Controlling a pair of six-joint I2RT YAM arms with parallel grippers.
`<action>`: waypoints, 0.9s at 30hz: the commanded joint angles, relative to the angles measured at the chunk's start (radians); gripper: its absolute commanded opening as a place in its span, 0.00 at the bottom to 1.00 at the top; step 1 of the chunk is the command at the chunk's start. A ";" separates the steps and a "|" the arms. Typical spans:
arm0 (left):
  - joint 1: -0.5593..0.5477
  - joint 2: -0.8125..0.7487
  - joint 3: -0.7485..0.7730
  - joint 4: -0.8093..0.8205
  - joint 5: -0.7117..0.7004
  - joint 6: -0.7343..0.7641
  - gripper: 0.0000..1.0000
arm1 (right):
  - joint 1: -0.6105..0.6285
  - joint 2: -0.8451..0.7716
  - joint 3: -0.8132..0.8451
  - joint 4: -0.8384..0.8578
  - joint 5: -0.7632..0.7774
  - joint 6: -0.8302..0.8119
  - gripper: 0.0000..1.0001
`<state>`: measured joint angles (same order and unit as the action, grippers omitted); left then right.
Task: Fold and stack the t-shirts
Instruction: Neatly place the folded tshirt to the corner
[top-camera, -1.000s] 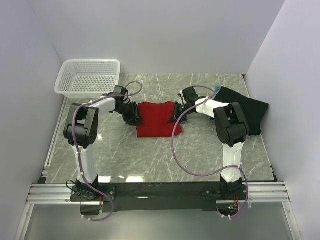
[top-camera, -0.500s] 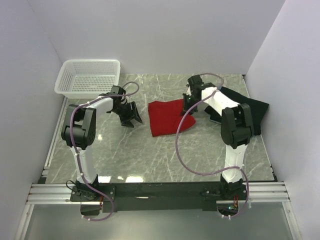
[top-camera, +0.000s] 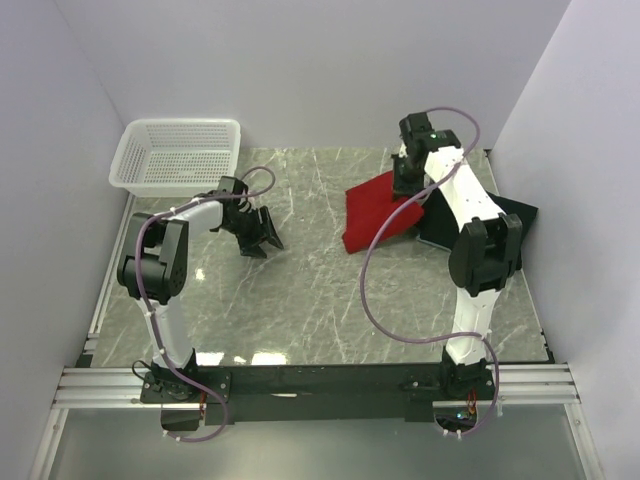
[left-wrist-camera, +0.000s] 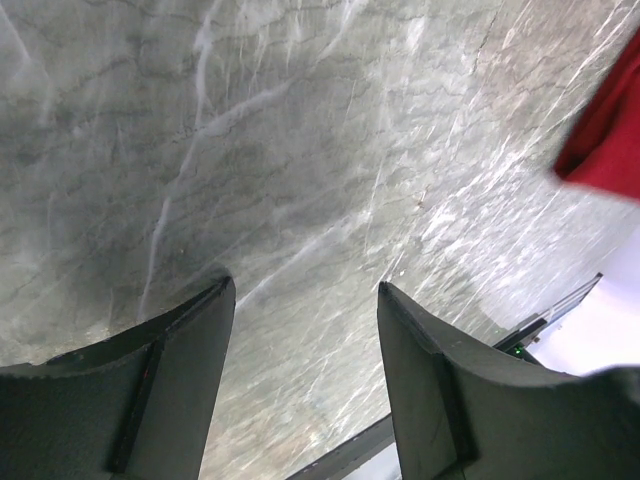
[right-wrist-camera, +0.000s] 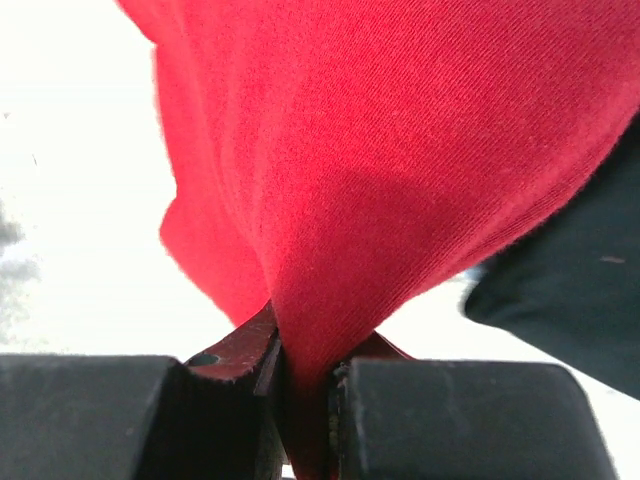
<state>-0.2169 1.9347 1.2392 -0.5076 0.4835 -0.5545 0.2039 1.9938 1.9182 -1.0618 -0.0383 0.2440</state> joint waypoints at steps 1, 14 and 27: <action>-0.001 -0.002 -0.050 -0.008 -0.029 0.004 0.66 | -0.026 -0.021 0.135 -0.095 0.115 -0.043 0.00; -0.001 -0.003 -0.119 0.027 -0.016 -0.001 0.66 | -0.109 -0.064 0.269 -0.132 0.141 -0.100 0.00; -0.002 0.006 -0.149 0.027 -0.010 0.016 0.66 | -0.228 -0.208 0.236 -0.079 -0.051 -0.137 0.00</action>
<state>-0.2115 1.9007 1.1446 -0.4229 0.5583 -0.5858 -0.0025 1.8843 2.1403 -1.1969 -0.0238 0.1299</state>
